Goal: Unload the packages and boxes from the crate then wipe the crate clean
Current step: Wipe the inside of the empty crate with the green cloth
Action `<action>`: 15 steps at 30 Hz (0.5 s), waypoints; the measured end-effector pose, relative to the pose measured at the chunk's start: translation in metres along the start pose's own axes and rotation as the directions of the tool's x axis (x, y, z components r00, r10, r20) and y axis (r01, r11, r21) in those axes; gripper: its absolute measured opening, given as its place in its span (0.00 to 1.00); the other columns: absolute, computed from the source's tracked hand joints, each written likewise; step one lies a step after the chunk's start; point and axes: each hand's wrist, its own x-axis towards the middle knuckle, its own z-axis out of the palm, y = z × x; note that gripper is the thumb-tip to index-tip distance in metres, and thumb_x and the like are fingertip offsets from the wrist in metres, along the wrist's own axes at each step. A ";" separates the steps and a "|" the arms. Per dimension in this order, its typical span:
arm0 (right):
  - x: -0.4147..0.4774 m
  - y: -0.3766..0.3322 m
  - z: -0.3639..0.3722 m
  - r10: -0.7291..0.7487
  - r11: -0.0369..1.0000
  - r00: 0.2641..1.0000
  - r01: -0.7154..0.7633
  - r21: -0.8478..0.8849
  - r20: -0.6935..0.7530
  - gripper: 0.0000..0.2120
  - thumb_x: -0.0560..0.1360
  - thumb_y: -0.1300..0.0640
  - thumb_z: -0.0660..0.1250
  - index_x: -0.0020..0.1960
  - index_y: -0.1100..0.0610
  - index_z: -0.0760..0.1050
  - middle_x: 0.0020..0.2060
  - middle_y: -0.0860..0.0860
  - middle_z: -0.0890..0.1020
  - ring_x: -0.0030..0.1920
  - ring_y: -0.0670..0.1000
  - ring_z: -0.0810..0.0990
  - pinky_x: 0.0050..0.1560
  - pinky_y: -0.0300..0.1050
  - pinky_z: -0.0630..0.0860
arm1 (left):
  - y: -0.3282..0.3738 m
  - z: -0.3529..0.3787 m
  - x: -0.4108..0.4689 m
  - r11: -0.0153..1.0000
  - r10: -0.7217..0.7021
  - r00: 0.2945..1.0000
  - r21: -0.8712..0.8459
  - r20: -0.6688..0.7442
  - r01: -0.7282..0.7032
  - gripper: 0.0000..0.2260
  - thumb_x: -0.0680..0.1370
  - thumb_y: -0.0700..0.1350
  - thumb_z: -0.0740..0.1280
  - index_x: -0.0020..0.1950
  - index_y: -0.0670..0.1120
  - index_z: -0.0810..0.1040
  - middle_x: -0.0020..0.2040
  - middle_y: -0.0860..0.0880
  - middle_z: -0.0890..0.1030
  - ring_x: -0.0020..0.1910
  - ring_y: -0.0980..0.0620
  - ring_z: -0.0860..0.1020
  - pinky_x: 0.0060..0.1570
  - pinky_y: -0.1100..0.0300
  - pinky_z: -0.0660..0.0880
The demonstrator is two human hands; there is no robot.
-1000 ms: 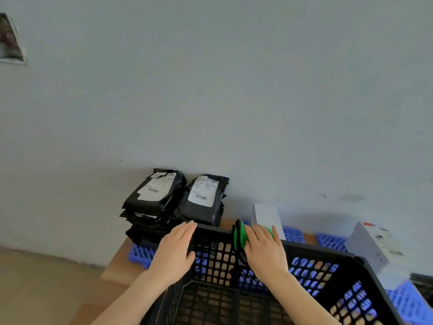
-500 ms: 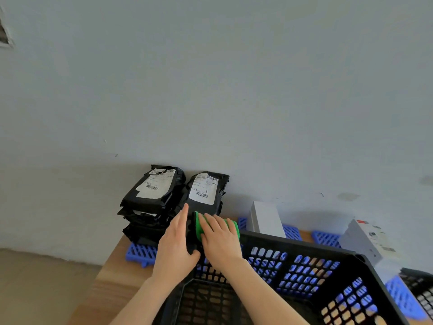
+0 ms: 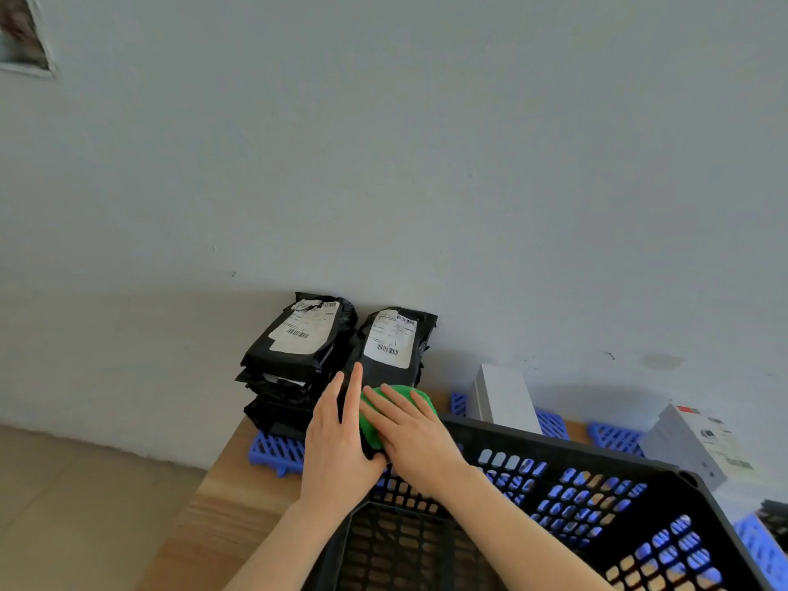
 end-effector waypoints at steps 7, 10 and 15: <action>0.013 -0.004 0.000 0.156 0.987 0.987 -0.154 0.046 -0.026 0.27 0.81 0.54 0.54 0.78 0.45 0.52 0.76 0.44 0.59 0.76 0.51 0.57 0.75 0.56 0.54 | 0.000 0.001 0.001 1.000 0.014 0.999 0.024 0.048 -0.015 0.58 0.65 0.51 0.78 0.78 0.58 0.36 0.77 0.49 0.59 0.77 0.48 0.58 0.70 0.48 0.68; 0.001 0.006 0.008 0.022 0.999 0.997 -0.026 -0.041 -0.077 0.31 0.78 0.54 0.60 0.77 0.46 0.52 0.76 0.45 0.60 0.76 0.51 0.59 0.74 0.54 0.53 | 0.000 0.001 0.001 0.999 0.020 0.997 0.028 0.073 -0.023 0.56 0.68 0.53 0.77 0.78 0.58 0.35 0.78 0.50 0.58 0.78 0.49 0.55 0.72 0.49 0.63; -0.020 0.023 0.004 0.152 0.983 0.983 -0.161 -0.083 -0.105 0.32 0.73 0.53 0.69 0.75 0.49 0.62 0.72 0.47 0.69 0.71 0.50 0.69 0.70 0.51 0.58 | 0.004 0.003 0.003 0.986 0.100 0.982 0.114 0.163 -0.119 0.48 0.73 0.59 0.69 0.78 0.56 0.36 0.80 0.53 0.50 0.79 0.53 0.46 0.76 0.48 0.52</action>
